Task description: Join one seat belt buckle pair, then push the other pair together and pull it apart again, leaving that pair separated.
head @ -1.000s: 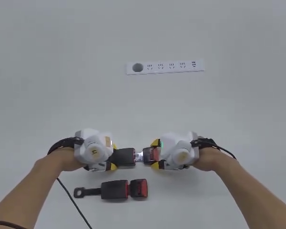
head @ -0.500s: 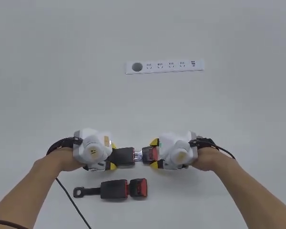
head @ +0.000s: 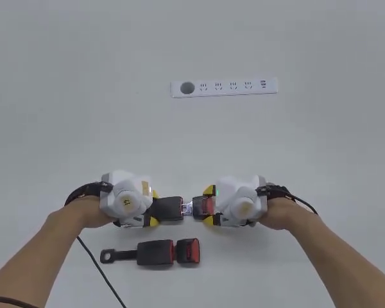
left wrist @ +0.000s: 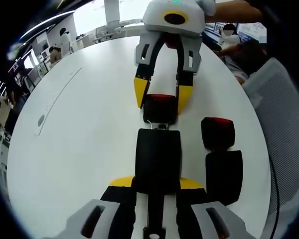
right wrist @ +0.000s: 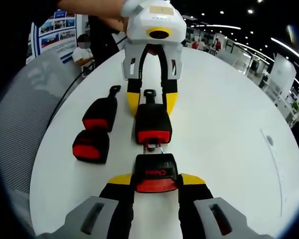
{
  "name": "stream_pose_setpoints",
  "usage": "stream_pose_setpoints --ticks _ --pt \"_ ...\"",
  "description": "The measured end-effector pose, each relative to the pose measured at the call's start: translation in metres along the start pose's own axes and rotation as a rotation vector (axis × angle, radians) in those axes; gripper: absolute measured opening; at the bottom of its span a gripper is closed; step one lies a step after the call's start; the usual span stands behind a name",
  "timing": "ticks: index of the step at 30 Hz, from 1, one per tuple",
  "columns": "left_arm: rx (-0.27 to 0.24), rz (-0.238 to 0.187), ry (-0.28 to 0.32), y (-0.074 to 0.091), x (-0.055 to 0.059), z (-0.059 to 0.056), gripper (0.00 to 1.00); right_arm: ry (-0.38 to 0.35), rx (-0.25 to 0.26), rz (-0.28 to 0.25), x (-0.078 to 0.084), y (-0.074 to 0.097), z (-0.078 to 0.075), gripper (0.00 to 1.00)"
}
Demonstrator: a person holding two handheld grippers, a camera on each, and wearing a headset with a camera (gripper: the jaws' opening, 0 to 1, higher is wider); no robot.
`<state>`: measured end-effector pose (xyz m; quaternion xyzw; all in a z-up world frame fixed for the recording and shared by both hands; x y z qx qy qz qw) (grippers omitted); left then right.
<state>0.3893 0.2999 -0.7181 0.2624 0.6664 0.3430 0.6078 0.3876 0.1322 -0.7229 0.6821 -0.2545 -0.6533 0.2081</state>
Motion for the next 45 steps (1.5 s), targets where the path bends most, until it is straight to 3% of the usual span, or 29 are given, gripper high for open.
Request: stream_pose_setpoints --ticks 25,45 --pt "0.002 -0.021 -0.004 0.000 0.000 -0.001 0.31 -0.019 -0.001 0.003 -0.009 -0.014 0.000 0.30" --pt "0.016 -0.008 -0.023 -0.002 0.001 0.001 0.30 -0.016 -0.023 0.022 -0.011 -0.017 -0.002 0.30"
Point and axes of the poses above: the centre of the closed fingertips' face, and the gripper's own axes: y roughly backward along the fingers, z roughly to its left, x roughly out of its underside, the point moved 7 cm from there along y, roughly backward along the fingers, and after that the axes turned 11 degrees about -z, right-handed, at the moved point
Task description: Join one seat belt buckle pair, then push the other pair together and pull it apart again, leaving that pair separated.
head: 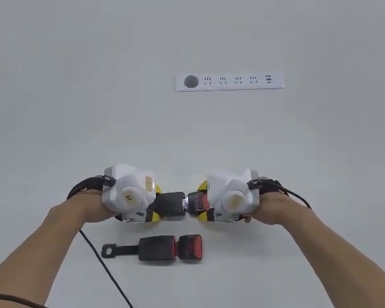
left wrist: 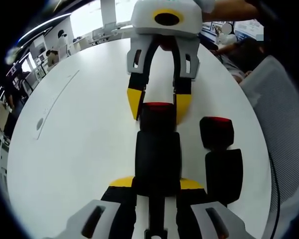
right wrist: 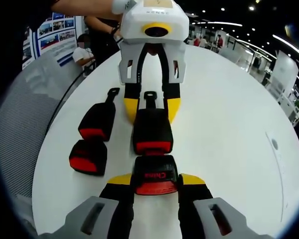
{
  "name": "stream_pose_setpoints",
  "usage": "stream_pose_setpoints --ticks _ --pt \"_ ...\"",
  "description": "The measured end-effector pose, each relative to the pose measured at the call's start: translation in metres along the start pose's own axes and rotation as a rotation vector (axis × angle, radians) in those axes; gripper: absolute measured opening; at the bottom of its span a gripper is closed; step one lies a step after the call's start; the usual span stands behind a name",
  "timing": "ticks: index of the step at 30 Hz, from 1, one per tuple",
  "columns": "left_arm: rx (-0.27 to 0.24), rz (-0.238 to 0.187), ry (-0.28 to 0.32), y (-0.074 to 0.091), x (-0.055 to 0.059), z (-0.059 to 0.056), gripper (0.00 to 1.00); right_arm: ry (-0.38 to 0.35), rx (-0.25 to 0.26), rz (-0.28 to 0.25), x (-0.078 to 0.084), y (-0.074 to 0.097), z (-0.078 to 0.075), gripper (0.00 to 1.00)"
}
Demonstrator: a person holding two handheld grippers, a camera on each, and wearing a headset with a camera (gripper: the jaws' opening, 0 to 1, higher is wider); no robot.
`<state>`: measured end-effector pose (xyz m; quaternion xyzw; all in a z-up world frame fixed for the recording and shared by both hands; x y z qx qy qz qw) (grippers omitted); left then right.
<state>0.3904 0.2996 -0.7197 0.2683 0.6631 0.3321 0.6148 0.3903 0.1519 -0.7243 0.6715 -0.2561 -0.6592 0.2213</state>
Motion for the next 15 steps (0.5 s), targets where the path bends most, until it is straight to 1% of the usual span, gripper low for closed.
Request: stream_pose_setpoints --ticks 8,10,13,15 --pt "-0.003 0.001 0.006 0.0017 -0.0032 -0.0013 0.31 0.003 0.005 0.006 -0.0004 0.0001 0.0003 0.30" --pt "-0.004 0.000 0.008 0.0016 -0.0021 -0.0011 0.31 0.007 0.006 0.006 -0.0001 0.0002 0.0005 0.30" --pt "-0.007 -0.007 0.016 0.0026 -0.0027 -0.0021 0.31 0.016 0.008 0.010 -0.0005 0.0026 0.0027 0.31" --pt "-0.008 -0.012 0.021 0.0025 -0.0019 -0.0022 0.31 0.021 0.008 0.012 -0.0003 0.0029 0.0016 0.31"
Point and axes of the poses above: the centre of the closed fingertips' face, and the gripper's own axes: y roughly backward along the fingers, z roughly to its left, x roughly out of its underside, the point moved 7 cm from there along y, roughly backward along the fingers, and after that the axes turned 11 degrees about -z, right-handed, at the moved point
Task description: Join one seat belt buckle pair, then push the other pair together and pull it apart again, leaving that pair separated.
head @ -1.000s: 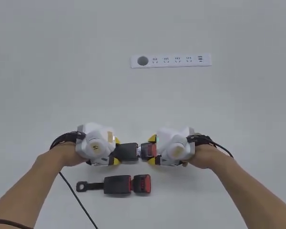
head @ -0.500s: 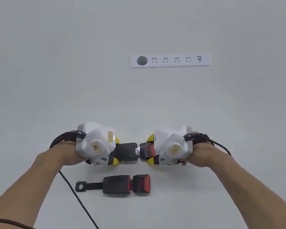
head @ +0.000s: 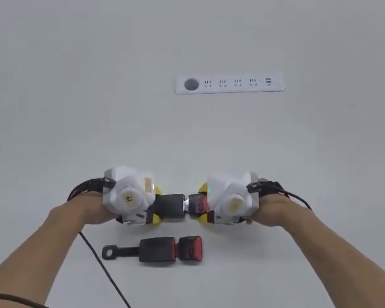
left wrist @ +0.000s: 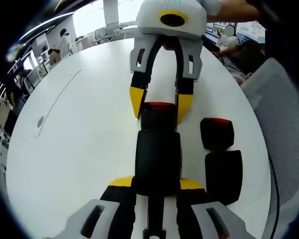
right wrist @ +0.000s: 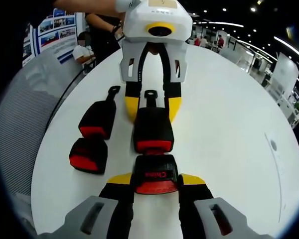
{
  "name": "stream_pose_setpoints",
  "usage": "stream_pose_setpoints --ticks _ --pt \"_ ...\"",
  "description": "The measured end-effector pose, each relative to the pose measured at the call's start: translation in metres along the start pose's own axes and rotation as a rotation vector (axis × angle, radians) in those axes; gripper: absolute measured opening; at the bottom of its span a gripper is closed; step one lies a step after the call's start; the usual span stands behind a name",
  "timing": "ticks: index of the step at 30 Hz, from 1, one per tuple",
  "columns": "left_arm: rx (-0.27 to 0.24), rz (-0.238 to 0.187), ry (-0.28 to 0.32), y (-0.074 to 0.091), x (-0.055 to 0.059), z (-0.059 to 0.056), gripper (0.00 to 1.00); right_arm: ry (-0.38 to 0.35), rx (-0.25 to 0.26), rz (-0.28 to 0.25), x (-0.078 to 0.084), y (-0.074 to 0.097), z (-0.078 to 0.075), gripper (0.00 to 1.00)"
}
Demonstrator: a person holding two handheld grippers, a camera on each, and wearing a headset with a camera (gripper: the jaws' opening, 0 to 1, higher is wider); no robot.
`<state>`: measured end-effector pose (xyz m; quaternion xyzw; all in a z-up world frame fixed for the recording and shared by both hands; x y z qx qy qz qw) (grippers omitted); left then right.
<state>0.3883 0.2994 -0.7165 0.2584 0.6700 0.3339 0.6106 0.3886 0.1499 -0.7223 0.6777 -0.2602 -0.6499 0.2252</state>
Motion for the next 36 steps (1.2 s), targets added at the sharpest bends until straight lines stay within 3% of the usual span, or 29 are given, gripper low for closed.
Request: stream_pose_setpoints --ticks 9,36 --pt "-0.002 -0.007 0.008 -0.002 0.008 0.004 0.32 0.002 -0.004 0.035 0.012 0.011 -0.002 0.31" --pt "-0.004 0.006 0.011 0.003 -0.007 -0.004 0.32 -0.007 0.001 0.035 0.015 0.015 -0.004 0.32"
Point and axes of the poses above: the centre of the closed fingertips' face, and the gripper's own axes: y roughly backward along the fingers, z roughly to its left, x roughly out of its underside, the point moved 7 cm from there along y, roughly backward along the fingers, and after that the axes turned 11 degrees about -z, right-handed, at the moved point
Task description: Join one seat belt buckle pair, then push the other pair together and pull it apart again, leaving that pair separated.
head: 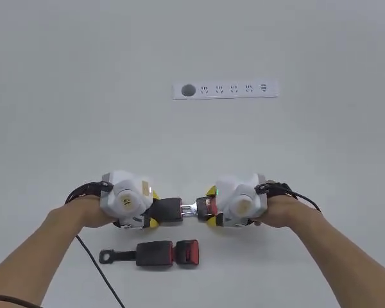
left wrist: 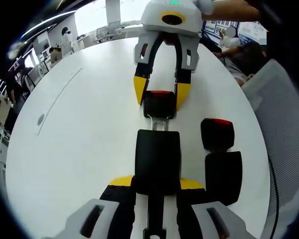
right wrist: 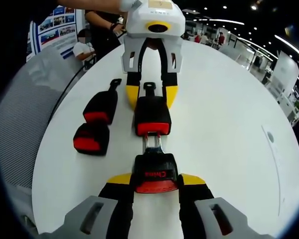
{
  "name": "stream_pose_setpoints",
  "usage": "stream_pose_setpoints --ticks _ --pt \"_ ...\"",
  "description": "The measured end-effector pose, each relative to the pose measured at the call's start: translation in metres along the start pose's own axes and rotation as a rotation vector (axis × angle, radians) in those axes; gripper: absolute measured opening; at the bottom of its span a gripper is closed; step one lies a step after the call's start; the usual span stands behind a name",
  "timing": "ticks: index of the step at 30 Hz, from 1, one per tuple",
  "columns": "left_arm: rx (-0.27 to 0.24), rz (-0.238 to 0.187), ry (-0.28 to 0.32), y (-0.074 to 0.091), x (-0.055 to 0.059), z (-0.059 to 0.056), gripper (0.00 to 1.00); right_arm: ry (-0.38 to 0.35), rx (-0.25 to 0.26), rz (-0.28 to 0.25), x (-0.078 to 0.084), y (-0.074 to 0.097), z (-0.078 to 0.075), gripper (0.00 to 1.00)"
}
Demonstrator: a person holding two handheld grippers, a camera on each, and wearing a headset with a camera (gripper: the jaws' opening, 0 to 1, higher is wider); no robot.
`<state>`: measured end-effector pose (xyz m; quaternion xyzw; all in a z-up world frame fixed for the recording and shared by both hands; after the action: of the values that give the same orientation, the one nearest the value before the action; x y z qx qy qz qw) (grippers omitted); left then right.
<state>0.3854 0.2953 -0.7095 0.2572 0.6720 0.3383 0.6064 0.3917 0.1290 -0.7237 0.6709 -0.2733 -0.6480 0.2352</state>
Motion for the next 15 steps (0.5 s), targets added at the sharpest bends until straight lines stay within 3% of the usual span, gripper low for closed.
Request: stream_pose_setpoints --ticks 6,15 --pt "0.000 0.000 0.000 -0.001 0.006 0.003 0.32 -0.002 0.003 0.005 0.003 0.007 0.001 0.32" --pt "0.002 0.004 -0.005 -0.002 0.006 0.003 0.32 -0.012 0.012 0.013 0.011 0.015 0.000 0.32"
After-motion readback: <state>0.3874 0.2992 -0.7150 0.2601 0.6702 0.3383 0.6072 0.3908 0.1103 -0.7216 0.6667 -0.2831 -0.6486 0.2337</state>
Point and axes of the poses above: the centre of the closed fingertips' face, and the gripper's own axes: y roughly backward along the fingers, z roughly to its left, x roughly out of its underside, the point moved 7 cm from there along y, roughly backward along the fingers, and after that the axes turned 11 degrees about -z, right-handed, at the moved point
